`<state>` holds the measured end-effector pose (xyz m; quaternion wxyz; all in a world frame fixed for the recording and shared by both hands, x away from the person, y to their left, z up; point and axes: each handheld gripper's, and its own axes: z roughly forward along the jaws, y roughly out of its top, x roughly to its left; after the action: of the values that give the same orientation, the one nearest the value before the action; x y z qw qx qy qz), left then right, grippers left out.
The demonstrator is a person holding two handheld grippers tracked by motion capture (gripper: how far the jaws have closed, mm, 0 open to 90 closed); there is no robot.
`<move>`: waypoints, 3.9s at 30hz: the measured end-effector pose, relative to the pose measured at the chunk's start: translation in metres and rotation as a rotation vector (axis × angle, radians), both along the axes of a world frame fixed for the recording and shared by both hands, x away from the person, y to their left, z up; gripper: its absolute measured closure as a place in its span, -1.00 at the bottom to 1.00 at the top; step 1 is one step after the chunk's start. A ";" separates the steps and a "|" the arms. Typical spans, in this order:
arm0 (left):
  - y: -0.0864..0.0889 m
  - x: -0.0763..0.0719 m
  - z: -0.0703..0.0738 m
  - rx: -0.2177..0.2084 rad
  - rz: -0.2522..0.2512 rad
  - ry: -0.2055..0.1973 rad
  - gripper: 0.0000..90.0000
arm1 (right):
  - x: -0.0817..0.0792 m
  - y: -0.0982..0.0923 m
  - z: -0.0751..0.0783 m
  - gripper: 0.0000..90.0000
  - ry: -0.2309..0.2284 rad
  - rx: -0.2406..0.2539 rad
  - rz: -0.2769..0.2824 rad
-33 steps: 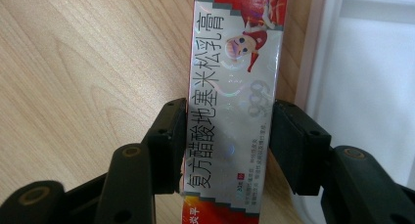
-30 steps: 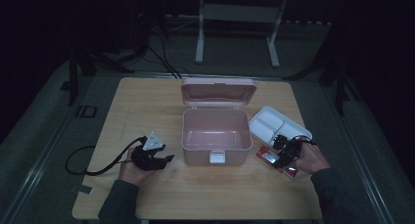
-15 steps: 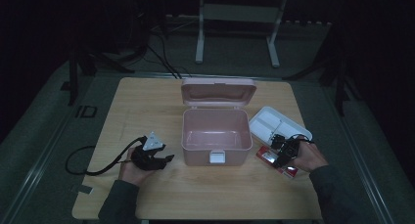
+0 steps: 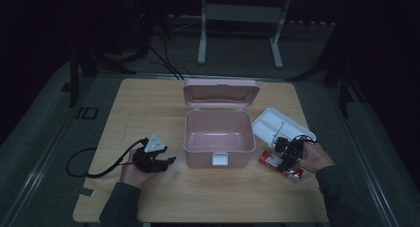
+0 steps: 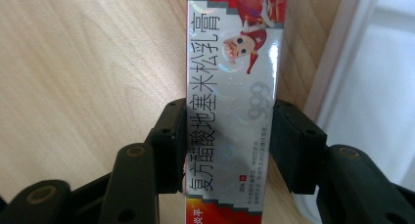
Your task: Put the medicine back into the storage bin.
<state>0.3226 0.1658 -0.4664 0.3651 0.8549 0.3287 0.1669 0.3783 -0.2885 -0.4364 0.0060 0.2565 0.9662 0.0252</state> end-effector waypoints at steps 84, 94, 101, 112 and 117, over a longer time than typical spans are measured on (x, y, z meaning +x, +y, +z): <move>-0.001 -0.001 0.000 -0.004 -0.006 0.001 0.02 | 0.011 0.164 0.140 0.14 -0.158 0.002 0.477; 0.000 -0.001 0.000 -0.003 -0.004 -0.003 0.02 | 0.009 0.182 0.122 0.14 -0.130 0.021 0.514; 0.000 -0.001 0.001 -0.007 0.000 -0.006 0.02 | 0.007 0.186 0.114 0.14 -0.106 0.008 0.537; 0.000 0.000 0.000 -0.002 -0.002 -0.004 0.02 | 0.009 0.184 0.105 0.14 -0.089 0.000 0.536; 0.000 -0.001 0.000 -0.004 0.000 -0.005 0.02 | 0.008 0.184 0.104 0.14 -0.089 0.010 0.546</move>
<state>0.3219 0.1656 -0.4659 0.3676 0.8538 0.3280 0.1683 0.3860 -0.1043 -0.3324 0.0403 -0.0145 0.9982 0.0420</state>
